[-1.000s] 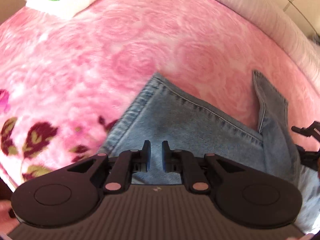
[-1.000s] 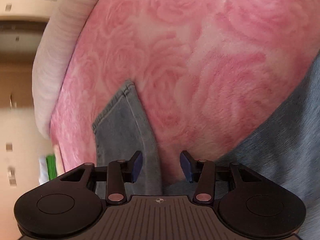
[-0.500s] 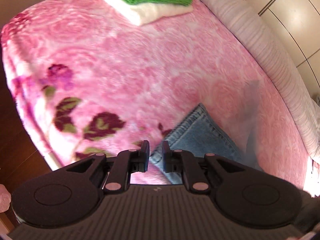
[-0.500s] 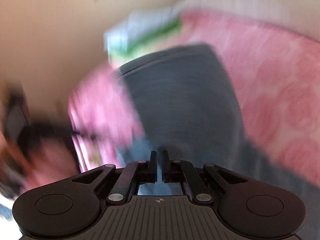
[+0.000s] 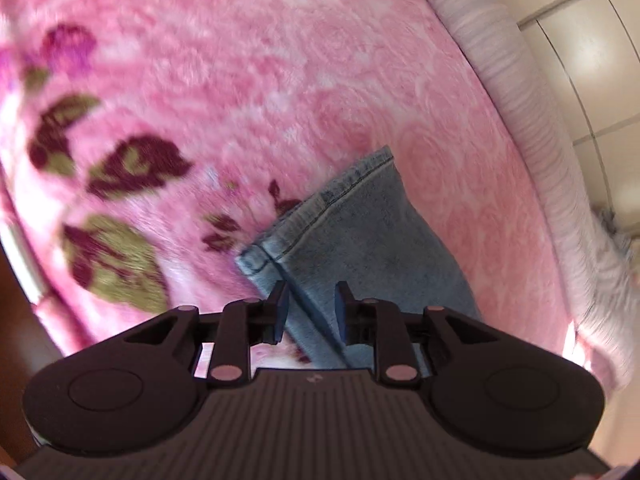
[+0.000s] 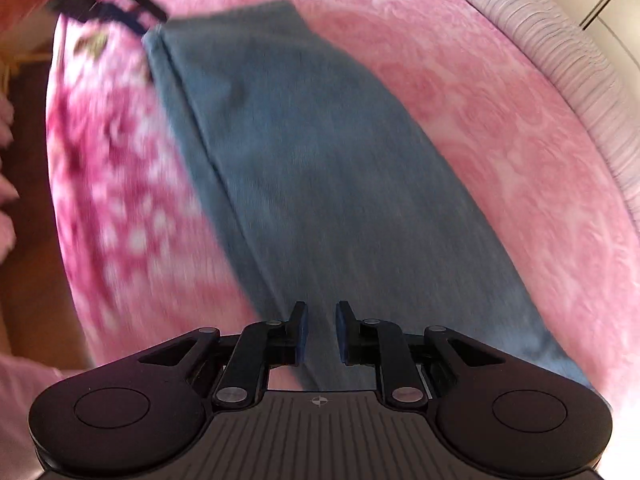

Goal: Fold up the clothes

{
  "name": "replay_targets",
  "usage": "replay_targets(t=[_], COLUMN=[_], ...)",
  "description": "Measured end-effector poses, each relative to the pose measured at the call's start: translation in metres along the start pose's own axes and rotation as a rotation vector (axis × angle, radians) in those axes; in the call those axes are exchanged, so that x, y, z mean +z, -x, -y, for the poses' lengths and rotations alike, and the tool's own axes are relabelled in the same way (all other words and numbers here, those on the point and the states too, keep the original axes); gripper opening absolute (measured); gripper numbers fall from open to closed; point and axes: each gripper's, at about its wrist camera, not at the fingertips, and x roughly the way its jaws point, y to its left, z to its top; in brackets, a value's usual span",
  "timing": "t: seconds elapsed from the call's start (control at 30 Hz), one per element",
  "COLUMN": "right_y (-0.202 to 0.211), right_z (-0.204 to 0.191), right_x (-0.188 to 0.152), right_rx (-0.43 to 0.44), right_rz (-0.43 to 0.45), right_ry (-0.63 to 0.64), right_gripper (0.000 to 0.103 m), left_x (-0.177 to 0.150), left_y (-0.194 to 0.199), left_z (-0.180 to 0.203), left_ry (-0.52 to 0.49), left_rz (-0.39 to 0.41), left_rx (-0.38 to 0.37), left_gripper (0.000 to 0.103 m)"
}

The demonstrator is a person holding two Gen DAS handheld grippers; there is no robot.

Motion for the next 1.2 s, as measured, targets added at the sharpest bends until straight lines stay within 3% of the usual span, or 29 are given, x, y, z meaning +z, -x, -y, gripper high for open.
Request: replay_targets(t=[0.17,0.23,0.27,0.33,0.4,0.63,0.7,0.77,1.0,1.2], right_y=[-0.004,-0.004,-0.004,-0.003,-0.004,-0.011,-0.014,-0.012,0.02,0.001], right_z=[-0.011,-0.014,-0.015,-0.016,-0.019,-0.034,-0.032,-0.026,-0.015,-0.029], right_x=[-0.02,-0.021,-0.021,-0.022,-0.024,-0.025,-0.025,-0.025,-0.031,-0.035], right_rx=[-0.073,-0.105,-0.113,-0.123,-0.143,-0.193,-0.181,-0.168,-0.139,-0.113], right_rz=[0.01,0.026,0.033,0.039,0.032,0.015,0.015,0.031,0.094,0.039], right_ry=[0.003,0.01,0.013,0.018,0.044,0.121,0.117,0.087,0.075,0.109], right_gripper=[0.017,0.016,0.016,0.016,0.016,0.017,0.017,0.001,0.0,0.0], left_x=[0.001,0.001,0.002,0.002,0.002,-0.001,-0.002,-0.003,-0.015,-0.031], left_y=[-0.018,-0.019,-0.018,-0.016,-0.013,-0.01,-0.01,-0.009,0.008,0.004], left_z=[-0.009,-0.009,-0.005,0.002,0.008,0.011,0.012,0.012,0.014,0.006], left_ry=[0.084,0.081,0.043,-0.031,-0.096,-0.178,-0.201,-0.224,-0.412,-0.568], left_rz=[-0.005,0.006,0.013,0.025,0.033,0.05,0.054,0.059,0.099,0.114], left_rx=[0.01,0.001,0.007,0.015,0.017,0.015,0.015,0.015,0.017,0.063], left_gripper=[0.021,0.012,0.002,0.001,0.001,0.003,0.001,0.0,0.0,0.001])
